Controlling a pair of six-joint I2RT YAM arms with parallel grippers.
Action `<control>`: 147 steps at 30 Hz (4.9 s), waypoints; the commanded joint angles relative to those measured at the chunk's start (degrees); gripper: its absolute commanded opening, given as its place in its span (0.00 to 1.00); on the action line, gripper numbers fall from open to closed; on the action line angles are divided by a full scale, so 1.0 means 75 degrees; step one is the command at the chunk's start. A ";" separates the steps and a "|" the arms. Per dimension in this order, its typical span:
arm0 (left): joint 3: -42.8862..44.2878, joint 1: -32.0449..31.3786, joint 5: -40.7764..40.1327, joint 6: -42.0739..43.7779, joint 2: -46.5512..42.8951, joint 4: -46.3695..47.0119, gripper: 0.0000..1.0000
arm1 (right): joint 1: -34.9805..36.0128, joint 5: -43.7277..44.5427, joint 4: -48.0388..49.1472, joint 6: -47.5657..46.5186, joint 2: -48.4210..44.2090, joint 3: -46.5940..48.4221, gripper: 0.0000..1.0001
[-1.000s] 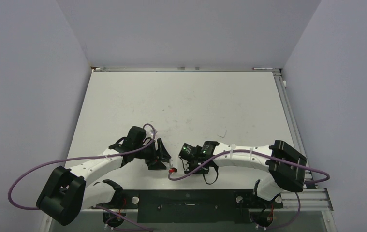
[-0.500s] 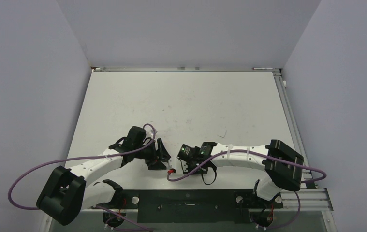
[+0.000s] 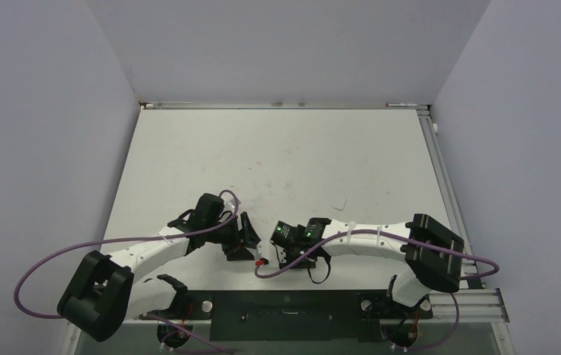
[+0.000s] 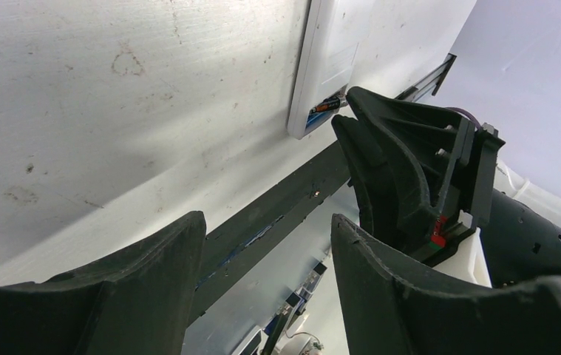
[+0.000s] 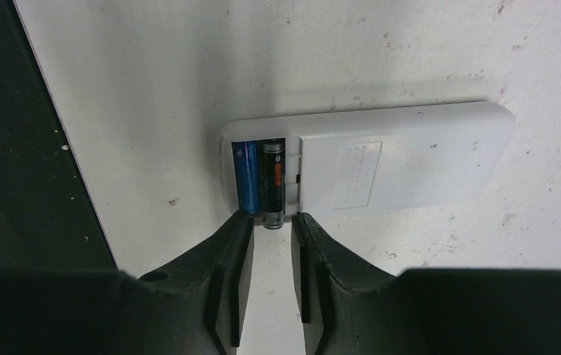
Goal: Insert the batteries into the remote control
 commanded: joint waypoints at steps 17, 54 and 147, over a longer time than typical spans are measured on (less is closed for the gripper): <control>0.0742 -0.0874 -0.0430 0.0052 0.0911 0.0584 0.60 | -0.0586 0.2071 0.0416 0.3758 -0.2790 0.0218 0.33; 0.1867 -0.2410 -0.1015 -0.0477 0.3533 0.1873 0.26 | -0.1480 0.0118 0.2371 0.9752 -0.3001 -0.2361 0.25; 0.1785 -0.2474 -0.0912 -0.0196 0.3593 0.1844 0.05 | -0.2538 0.0615 0.2651 1.0376 -0.1125 -0.3127 0.09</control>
